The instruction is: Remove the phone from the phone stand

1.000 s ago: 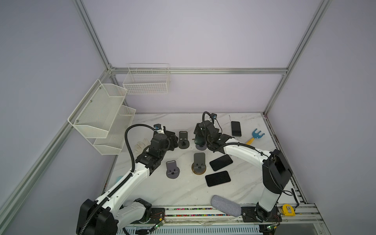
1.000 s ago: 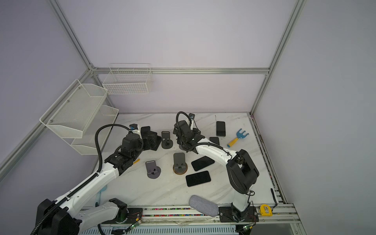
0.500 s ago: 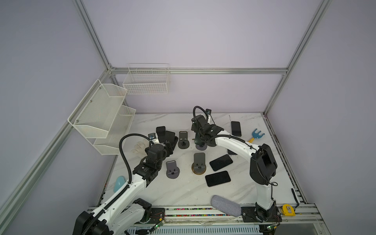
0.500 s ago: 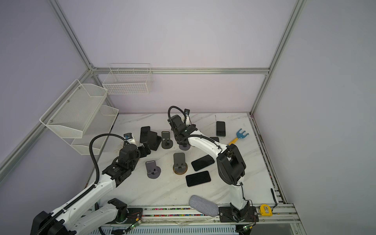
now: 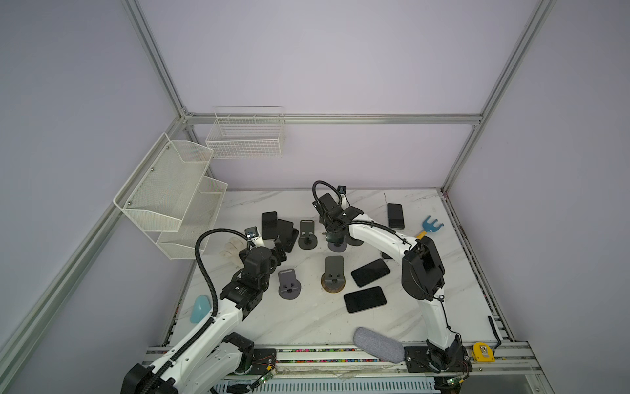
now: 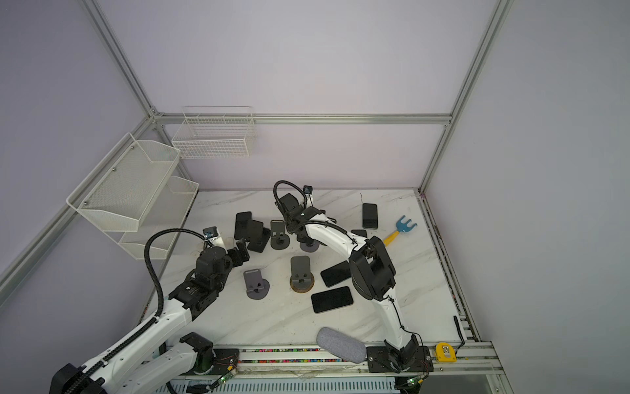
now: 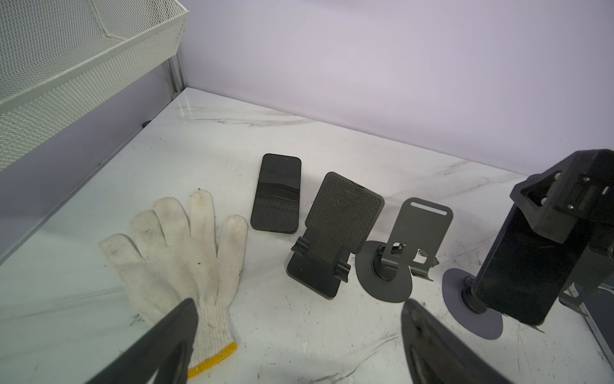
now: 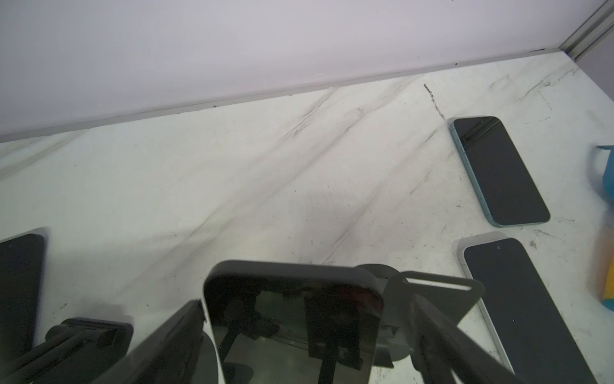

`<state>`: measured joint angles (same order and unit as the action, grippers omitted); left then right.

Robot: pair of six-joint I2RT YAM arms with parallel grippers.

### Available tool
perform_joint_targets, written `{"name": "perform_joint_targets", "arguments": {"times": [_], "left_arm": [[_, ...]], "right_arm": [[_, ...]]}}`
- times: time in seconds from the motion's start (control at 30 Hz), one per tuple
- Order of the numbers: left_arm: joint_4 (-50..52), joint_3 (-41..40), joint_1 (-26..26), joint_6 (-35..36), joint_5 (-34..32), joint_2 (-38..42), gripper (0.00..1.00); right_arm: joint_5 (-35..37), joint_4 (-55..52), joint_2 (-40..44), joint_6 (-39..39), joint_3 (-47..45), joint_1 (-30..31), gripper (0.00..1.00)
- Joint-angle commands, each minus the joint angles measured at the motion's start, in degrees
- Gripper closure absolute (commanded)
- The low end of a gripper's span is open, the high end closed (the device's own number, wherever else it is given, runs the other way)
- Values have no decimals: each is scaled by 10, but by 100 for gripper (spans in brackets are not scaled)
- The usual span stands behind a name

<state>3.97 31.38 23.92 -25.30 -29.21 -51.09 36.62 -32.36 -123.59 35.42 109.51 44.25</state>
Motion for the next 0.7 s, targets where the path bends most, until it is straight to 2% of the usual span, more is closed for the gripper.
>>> {"name": "perform_joint_targets", "arguments": {"times": [0.0, 0.2, 0.4, 0.67], "left_arm": [[-16, -16, 0, 8, -3, 11, 6], [-21, -18, 0, 4, 1, 9, 6], [-20, -15, 0, 3, 2, -1, 6], [-18, -14, 0, 0, 3, -8, 6]], "right_arm": [[0, -13, -11, 11, 6, 0, 3], [9, -13, -18, 18, 2, 0, 3], [9, 7, -19, 11, -5, 0, 13], [12, 16, -33, 17, -5, 0, 17]]}}
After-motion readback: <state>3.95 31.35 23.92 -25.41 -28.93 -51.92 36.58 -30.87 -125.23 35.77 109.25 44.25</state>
